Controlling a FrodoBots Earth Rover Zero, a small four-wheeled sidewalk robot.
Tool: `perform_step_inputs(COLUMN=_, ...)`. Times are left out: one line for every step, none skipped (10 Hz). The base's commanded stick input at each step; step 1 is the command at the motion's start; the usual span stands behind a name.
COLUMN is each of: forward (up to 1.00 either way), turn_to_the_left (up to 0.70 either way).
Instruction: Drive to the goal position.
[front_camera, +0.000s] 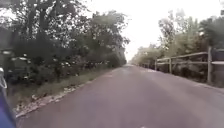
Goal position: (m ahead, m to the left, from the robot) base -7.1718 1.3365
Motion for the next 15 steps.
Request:
perform_step_inputs(forward=0.7, turn_to_the_left=0.0)
perform_step_inputs(forward=0.7, turn_to_the_left=0.0)
perform_step_inputs(forward=0.7, turn_to_the_left=0.0)
perform_step_inputs(forward=0.7, turn_to_the_left=0.0)
perform_step_inputs(forward=0.7, turn_to_the_left=0.0)
perform_step_inputs(forward=0.7, turn_to_the_left=0.0)
perform_step_inputs(forward=0.7, turn_to_the_left=-0.11)
perform_step_inputs(forward=0.7, turn_to_the_left=-0.32)
perform_step_inputs(forward=0.7, turn_to_the_left=-0.25)
perform_step_inputs(forward=0.7, turn_to_the_left=-0.11)
perform_step_inputs(forward=0.7, turn_to_the_left=0.0)
perform_step_inputs(forward=0.7, turn_to_the_left=0.0)
perform_step_inputs(forward=0.7, turn_to_the_left=0.0)
perform_step_inputs(forward=0.7, turn_to_the_left=0.0)
perform_step_inputs(forward=0.7, turn_to_the_left=0.0)
